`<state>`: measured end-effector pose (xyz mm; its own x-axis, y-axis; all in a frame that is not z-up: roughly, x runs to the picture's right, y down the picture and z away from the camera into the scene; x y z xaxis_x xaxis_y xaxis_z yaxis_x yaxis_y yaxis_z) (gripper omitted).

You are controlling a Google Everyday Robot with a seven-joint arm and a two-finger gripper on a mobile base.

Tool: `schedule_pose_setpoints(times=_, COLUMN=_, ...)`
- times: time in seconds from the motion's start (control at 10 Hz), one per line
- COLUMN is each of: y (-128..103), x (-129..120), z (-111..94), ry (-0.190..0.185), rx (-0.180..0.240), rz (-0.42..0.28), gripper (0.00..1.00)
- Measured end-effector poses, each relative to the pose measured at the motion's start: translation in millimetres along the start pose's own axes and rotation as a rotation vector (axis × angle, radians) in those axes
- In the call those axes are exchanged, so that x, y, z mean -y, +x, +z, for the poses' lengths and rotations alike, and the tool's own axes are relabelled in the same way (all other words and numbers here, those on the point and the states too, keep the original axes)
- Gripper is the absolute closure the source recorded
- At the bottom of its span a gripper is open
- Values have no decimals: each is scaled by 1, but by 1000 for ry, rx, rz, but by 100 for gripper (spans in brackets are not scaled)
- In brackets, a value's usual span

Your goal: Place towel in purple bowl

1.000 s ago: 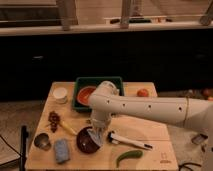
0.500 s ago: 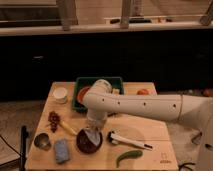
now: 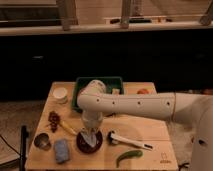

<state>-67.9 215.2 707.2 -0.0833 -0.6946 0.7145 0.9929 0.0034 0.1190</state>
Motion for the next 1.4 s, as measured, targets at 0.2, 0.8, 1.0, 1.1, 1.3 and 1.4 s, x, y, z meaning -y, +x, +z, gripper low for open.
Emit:
schedule_pose_setpoints(times=0.2, y=-3, x=5, z=3, ry=-3, rx=14, rz=-7, gripper=99)
schedule_pose_setpoints(times=0.8, y=-3, x=5, z=15, ry=-15, rx=51, rz=6, gripper=43)
schedule_pose_setpoints(times=1.0, y=-2, x=4, z=18, ry=-21, rx=54, rz=9, gripper=25)
schedule_pose_setpoints(times=1.1, y=0, x=3, z=19, ry=-24, rx=55, rz=10, gripper=20)
schedule_pose_setpoints(times=1.3, y=3, x=4, z=19, ry=-28, rx=53, rz=8, gripper=20)
schedule_pose_setpoints(times=1.4, y=5, x=4, z=17, ry=-31, rx=51, rz=6, gripper=20)
